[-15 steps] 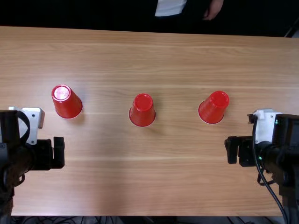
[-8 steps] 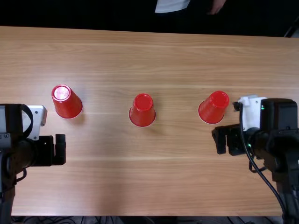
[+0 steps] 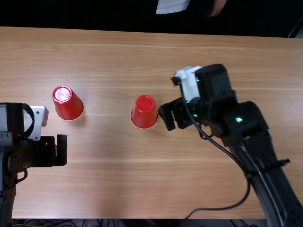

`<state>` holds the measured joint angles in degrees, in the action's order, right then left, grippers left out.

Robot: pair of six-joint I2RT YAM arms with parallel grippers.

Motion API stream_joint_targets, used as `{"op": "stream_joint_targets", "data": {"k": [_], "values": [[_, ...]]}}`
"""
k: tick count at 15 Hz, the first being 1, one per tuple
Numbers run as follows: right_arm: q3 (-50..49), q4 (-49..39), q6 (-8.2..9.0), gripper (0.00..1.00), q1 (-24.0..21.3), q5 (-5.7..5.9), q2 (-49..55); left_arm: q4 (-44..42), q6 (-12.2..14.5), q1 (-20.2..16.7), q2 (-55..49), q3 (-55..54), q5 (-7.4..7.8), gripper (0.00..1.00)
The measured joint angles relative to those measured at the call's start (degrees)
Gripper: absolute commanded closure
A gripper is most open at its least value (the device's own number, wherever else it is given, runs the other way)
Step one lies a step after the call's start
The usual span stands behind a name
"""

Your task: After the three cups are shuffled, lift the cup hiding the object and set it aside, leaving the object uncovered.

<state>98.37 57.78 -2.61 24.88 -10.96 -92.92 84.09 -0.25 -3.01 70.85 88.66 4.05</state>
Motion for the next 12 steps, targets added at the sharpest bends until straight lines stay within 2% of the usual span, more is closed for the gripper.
{"op": "stream_joint_targets", "data": {"k": [5, 12], "values": [[3.21, -1.99, 0.2, 0.0, 5.57, -0.15, -11.37, -0.09, 0.02, 0.79, 0.0, 0.0, -0.07, 0.0], [5.16, -2.93, 0.17, 0.0, 5.86, 0.09, -15.17, -0.46, 0.0, 0.76, 0.0, 0.0, -0.07, 0.0]]}}
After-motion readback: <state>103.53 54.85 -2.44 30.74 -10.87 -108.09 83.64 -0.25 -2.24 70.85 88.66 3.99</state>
